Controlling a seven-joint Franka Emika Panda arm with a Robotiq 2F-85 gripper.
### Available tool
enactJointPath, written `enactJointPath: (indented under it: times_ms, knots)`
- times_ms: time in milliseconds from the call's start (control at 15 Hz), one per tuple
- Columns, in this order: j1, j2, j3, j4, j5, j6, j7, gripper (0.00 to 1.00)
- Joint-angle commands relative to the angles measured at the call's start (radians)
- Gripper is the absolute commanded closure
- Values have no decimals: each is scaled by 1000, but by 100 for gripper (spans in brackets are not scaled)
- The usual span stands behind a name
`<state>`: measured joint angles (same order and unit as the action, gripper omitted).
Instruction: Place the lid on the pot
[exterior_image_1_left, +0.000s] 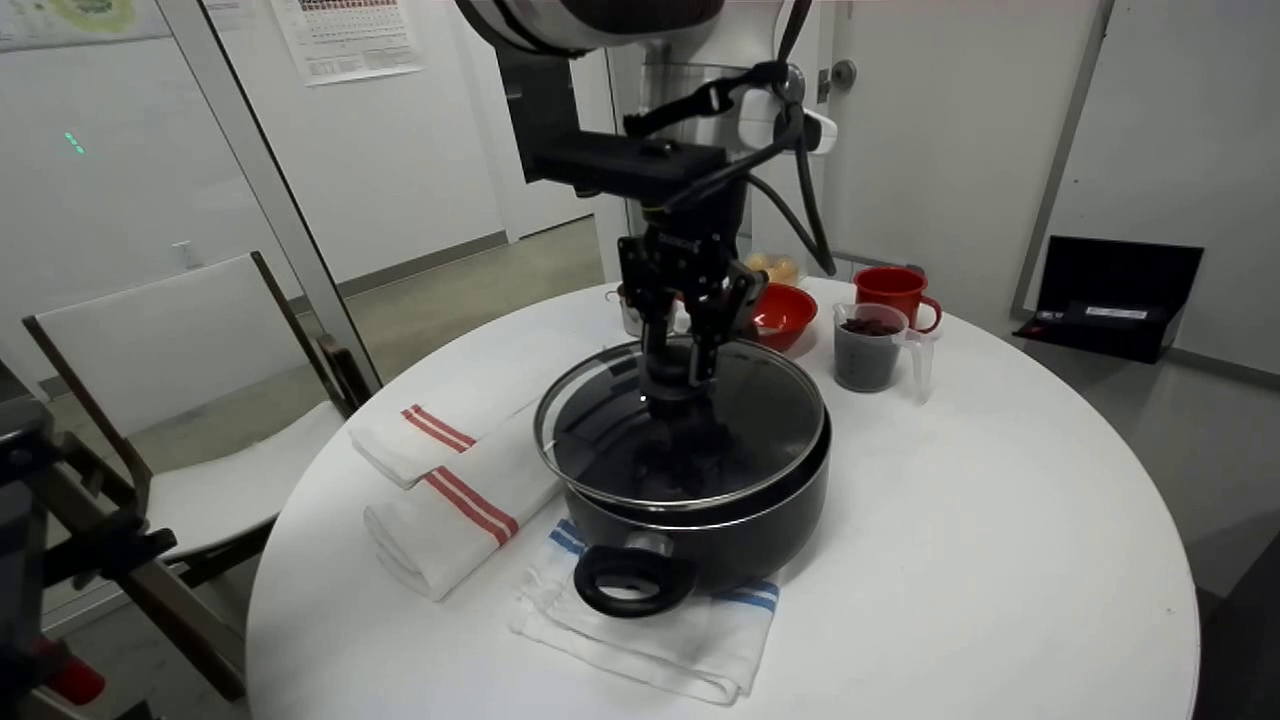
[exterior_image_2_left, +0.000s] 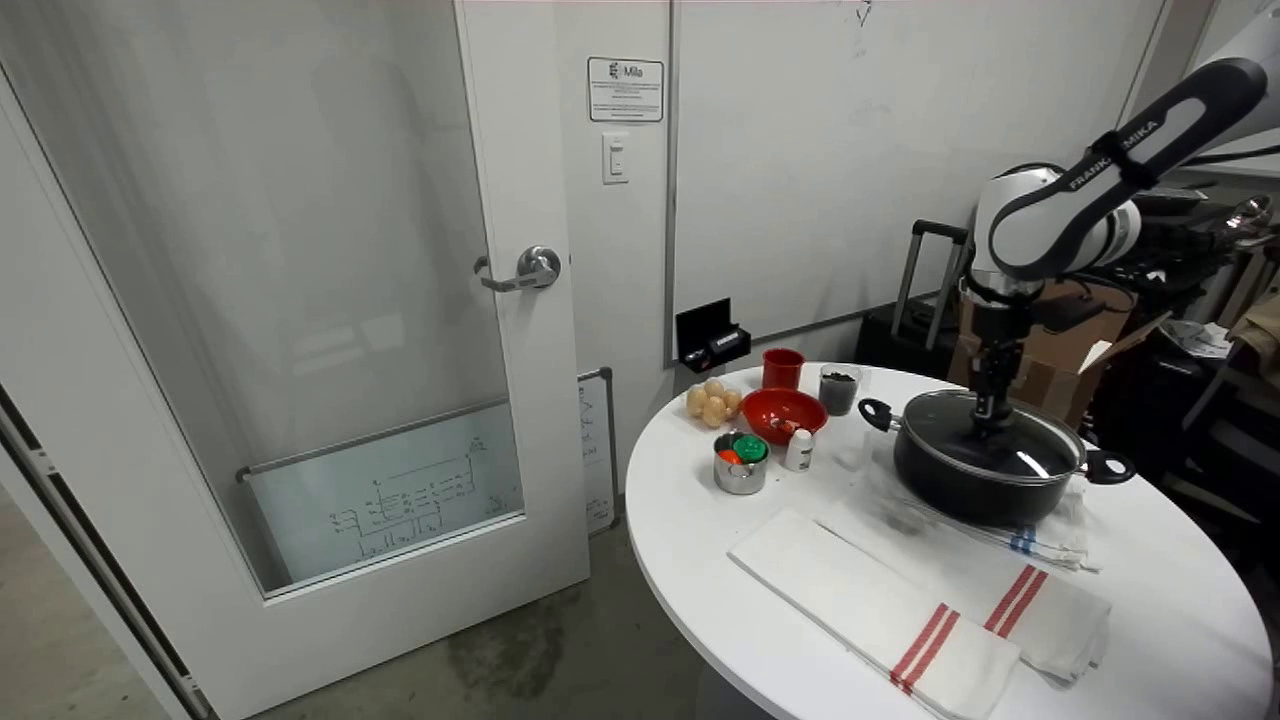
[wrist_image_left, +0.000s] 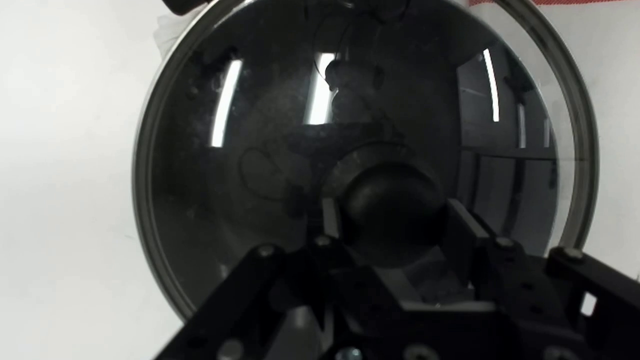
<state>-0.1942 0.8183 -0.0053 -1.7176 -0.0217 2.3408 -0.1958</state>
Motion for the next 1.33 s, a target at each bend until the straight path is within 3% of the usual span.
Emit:
enactJointPath:
  times_ms: [0, 1267]
  knots:
    - [2, -8, -7, 3, 18, 17, 9, 74]
    - [3, 14, -8, 10, 19, 37, 8, 74]
